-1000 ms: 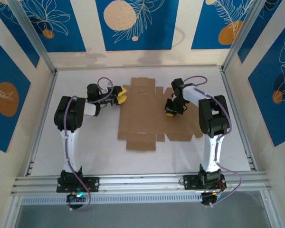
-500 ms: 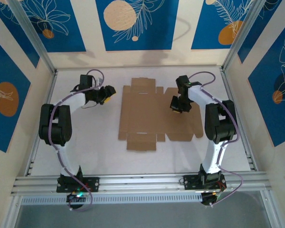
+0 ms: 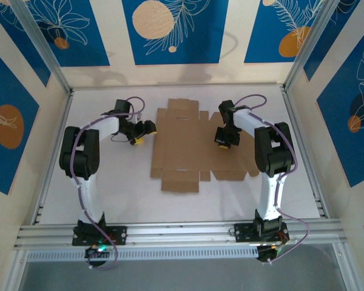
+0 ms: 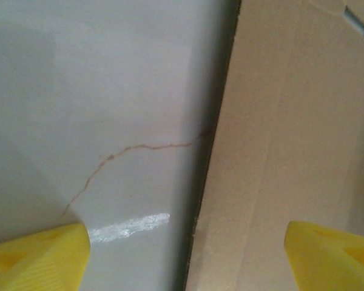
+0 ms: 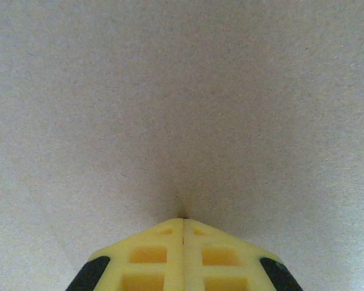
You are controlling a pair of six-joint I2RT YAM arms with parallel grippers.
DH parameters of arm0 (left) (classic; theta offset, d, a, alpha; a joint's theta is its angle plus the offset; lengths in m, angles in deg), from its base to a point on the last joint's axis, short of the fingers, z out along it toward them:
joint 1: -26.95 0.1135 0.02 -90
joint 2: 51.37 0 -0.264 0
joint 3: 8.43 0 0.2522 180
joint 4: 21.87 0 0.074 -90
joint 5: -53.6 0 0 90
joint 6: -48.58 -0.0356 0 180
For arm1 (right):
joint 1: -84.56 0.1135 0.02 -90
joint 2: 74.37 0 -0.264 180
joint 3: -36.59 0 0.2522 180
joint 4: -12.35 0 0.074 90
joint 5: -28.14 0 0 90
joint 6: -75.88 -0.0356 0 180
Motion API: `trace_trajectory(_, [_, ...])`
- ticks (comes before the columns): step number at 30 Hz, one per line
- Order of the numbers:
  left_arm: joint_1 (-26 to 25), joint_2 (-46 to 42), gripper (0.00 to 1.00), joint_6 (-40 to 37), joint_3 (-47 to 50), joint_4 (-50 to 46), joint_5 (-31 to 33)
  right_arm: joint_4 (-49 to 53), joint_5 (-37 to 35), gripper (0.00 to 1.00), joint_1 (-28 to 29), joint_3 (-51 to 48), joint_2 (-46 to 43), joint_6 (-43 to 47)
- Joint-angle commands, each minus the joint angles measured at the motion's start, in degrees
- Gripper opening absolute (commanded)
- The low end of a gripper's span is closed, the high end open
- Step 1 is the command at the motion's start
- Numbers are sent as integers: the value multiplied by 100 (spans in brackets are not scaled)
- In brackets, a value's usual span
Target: Fold the paper box
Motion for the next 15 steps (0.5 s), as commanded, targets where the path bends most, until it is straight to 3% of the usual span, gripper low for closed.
trace_trajectory(1, [-386,322,85,-372,-400,-531,143,141,64,0,56,67,130,18])
trace_trajectory(7, [-669,525,85,-293,-554,-377,-201,57,185,0,63,-18,120,21])
trace_trajectory(15, [-593,194,84,685,301,1430,-1409,-71,379,0,5,-134,87,14])
